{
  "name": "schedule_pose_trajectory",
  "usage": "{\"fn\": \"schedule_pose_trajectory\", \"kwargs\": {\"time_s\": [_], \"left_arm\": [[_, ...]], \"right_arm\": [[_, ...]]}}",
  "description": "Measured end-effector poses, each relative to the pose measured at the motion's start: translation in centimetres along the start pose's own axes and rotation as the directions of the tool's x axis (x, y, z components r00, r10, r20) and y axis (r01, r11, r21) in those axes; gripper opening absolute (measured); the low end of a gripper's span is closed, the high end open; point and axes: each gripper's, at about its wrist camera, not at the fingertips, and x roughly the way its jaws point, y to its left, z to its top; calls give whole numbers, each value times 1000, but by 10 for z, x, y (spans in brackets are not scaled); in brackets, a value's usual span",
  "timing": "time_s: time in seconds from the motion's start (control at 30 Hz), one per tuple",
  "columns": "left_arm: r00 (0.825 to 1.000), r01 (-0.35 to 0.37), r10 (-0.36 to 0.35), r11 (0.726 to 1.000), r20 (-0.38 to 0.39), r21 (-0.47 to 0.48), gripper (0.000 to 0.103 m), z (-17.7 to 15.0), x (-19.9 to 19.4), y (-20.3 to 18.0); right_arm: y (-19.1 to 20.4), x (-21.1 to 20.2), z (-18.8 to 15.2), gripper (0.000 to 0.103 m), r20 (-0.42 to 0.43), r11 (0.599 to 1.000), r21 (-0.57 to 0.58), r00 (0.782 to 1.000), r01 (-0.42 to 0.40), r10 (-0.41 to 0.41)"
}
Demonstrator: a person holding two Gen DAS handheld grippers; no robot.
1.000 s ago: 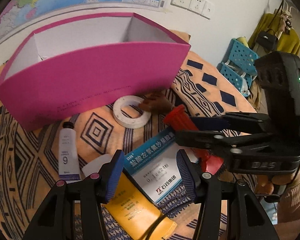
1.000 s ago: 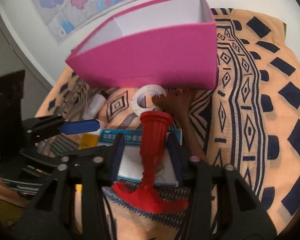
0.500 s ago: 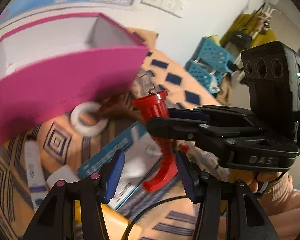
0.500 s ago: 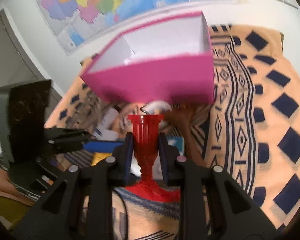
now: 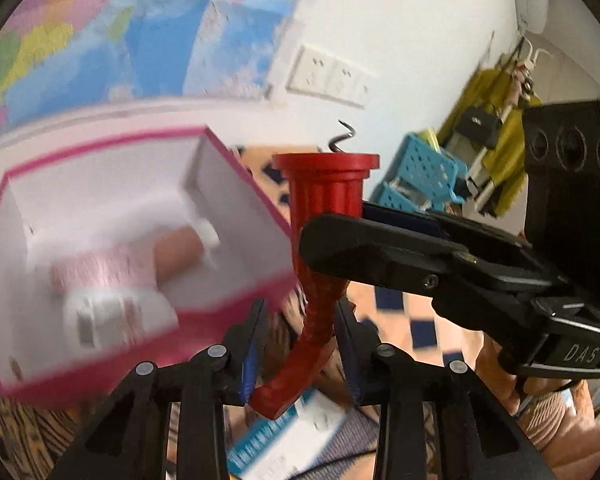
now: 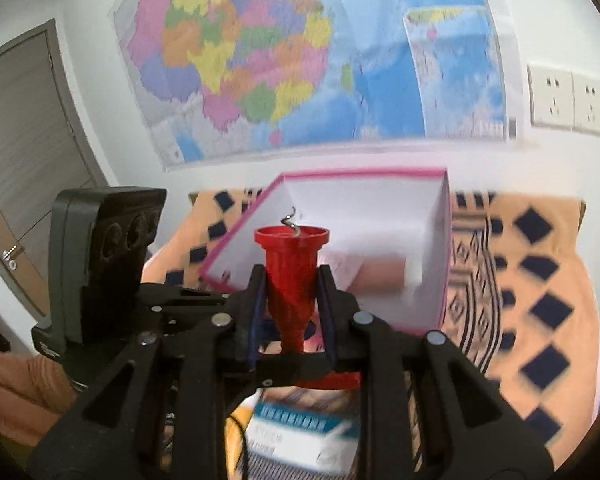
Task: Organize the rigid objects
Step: 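Carry the red item into the magenta box and open the right gripper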
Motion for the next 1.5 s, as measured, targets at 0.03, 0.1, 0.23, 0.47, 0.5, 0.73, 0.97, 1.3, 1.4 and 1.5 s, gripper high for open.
{"fn": "schedule_pose_trajectory", "kwargs": {"time_s": [0.03, 0.1, 0.23, 0.47, 0.5, 0.73, 0.97, 1.3, 1.4, 1.5], "left_arm": [[1000, -11, 11, 1000, 5, -6, 33, 8, 0, 5], [999, -31, 32, 999, 11, -12, 32, 23, 4, 12], [999, -44, 44, 998, 1, -45, 29, 43, 16, 30], [994, -92, 86, 992, -67, -85, 29, 50, 51, 55], [993, -96, 89, 991, -79, -92, 29, 50, 57, 57], [979, -136, 115, 983, -169, -122, 29, 42, 86, 71], [971, -191, 166, 972, -173, -138, 29, 39, 85, 79], [976, -212, 206, 974, -70, -79, 31, 29, 55, 58], [979, -202, 200, 977, -42, -66, 31, 22, 45, 50], [983, -183, 183, 982, -12, -43, 37, 12, 31, 42]], "right_arm": [[-3, 3, 7, 27, 9, 1000, 4, 1000, -3, 3], [-10, 12, 21, 27, 20, 1000, 4, 1000, 9, -9], [-23, 32, 37, 27, 5, 1000, 20, 1000, 21, -21], [-50, 72, 38, 27, -80, 996, 63, 995, 59, -54], [-54, 78, 37, 27, -95, 995, 76, 994, 57, -50], [-83, 109, 25, 27, -193, 984, 152, 979, 95, -65], [-98, 109, 25, 42, -206, 964, 175, 965, 199, -162], [-66, 58, 17, 42, -102, 992, 103, 993, 76, -66], [-56, 42, 11, 42, -71, 995, 90, 997, 44, -37], [-48, 22, 1, 42, -45, 997, 70, 999, 12, -9]]}}
